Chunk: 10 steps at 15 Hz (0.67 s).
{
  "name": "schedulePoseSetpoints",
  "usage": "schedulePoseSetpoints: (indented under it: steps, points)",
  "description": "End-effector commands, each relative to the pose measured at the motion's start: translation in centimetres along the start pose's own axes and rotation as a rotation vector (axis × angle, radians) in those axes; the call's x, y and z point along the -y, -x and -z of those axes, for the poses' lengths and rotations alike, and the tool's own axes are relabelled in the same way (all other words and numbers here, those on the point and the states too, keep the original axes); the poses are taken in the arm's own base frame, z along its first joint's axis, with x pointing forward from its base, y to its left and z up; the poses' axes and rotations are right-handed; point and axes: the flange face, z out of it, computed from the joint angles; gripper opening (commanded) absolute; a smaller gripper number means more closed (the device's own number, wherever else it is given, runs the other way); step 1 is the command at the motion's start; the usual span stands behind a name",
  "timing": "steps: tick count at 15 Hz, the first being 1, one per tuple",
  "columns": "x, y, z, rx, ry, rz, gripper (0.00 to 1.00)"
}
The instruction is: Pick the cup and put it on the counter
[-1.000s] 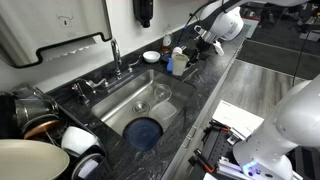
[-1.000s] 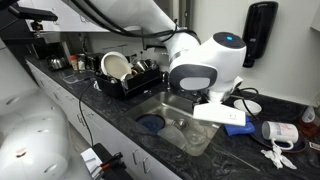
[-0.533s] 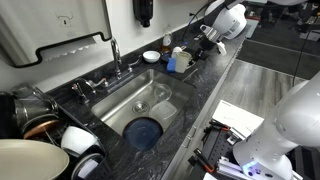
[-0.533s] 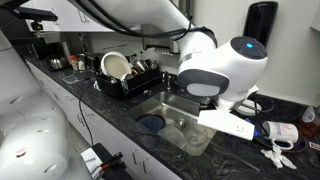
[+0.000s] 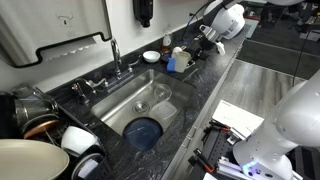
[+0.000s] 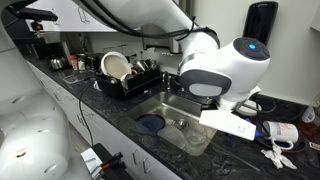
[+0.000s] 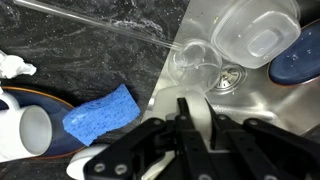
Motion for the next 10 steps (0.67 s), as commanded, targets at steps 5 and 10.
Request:
schedulePoseSetpoints:
  steps: [5,10]
  points:
    - [-2.1,0.8,-0.6,0.0,0.072,-0.138,0.04]
    - [-4.1,1.6,-1.0,-0.011,0.228,-0.279,0.04]
